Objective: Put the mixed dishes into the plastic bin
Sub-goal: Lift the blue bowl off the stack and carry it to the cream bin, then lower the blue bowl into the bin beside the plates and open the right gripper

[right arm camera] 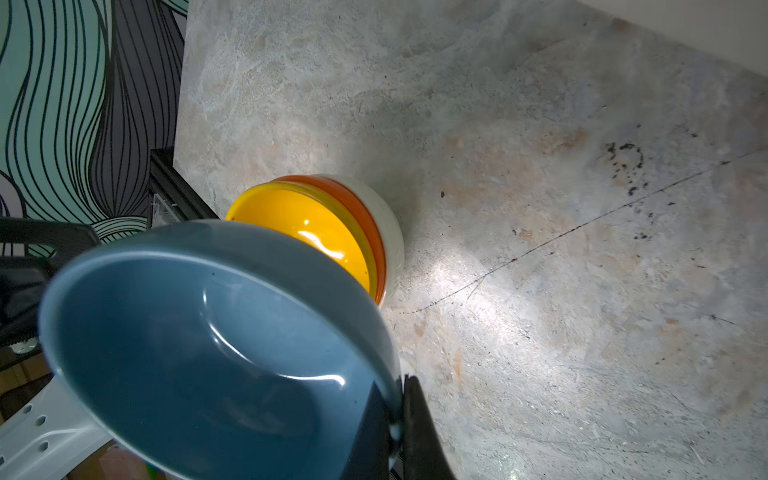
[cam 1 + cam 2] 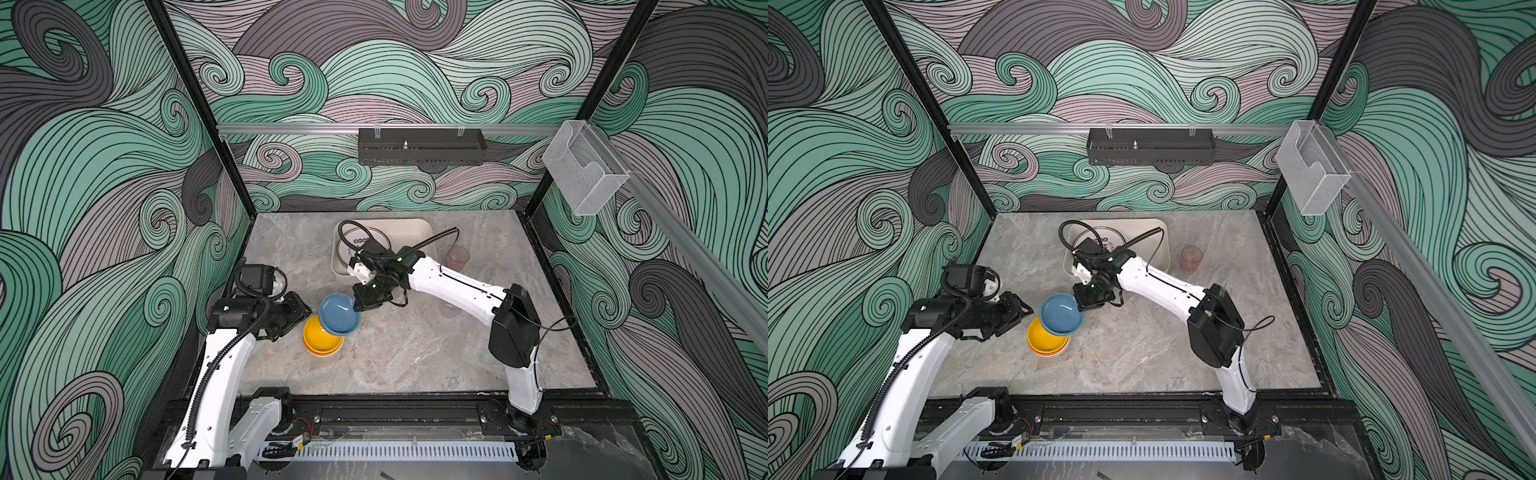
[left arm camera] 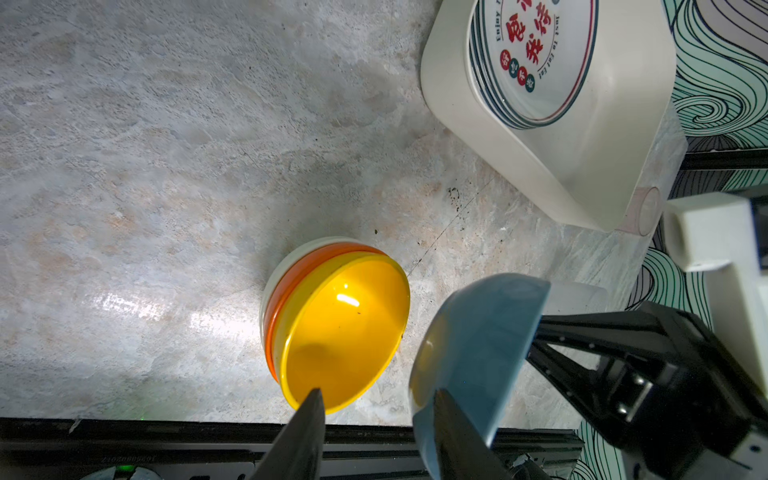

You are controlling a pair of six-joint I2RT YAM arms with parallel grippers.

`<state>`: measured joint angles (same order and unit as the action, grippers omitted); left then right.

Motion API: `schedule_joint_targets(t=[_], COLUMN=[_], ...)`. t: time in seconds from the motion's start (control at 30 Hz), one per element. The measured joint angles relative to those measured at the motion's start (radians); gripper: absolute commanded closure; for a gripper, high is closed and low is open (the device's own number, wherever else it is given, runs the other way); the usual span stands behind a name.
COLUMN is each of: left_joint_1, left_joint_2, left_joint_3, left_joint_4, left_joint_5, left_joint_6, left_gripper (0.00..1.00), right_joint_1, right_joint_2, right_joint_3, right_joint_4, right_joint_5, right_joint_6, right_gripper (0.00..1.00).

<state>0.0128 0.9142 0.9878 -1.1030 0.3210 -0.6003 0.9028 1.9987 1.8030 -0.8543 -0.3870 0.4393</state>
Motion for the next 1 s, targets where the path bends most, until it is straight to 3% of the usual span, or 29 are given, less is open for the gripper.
schedule_joint_targets(t=[0.37, 0.67, 1.0], left_joint_1=[0.0, 0.0, 0.0], left_joint_2=[0.026, 0.053, 0.06], left_joint_3=[0.007, 0.007, 0.007], left_joint_4=[0.042, 0.072, 0.08], left_joint_5=[0.061, 0.092, 0.103], left_joint_6=[-0.002, -0.002, -0.001], left_gripper=[0.53, 0.53, 0.53], right_joint_1=[-0.119, -0.277, -0.419], right_joint_2=[-0.087, -0.107, -0.013], right_joint_3=[-0.037, -0.03, 0.142], right_joint_4=[-0.048, -0.097, -0.126], right_joint_5=[0.069, 0.171, 0.262], right_joint_6=[-0.045, -0.075, -0.087], right_gripper=[1.0, 1.0, 1.0])
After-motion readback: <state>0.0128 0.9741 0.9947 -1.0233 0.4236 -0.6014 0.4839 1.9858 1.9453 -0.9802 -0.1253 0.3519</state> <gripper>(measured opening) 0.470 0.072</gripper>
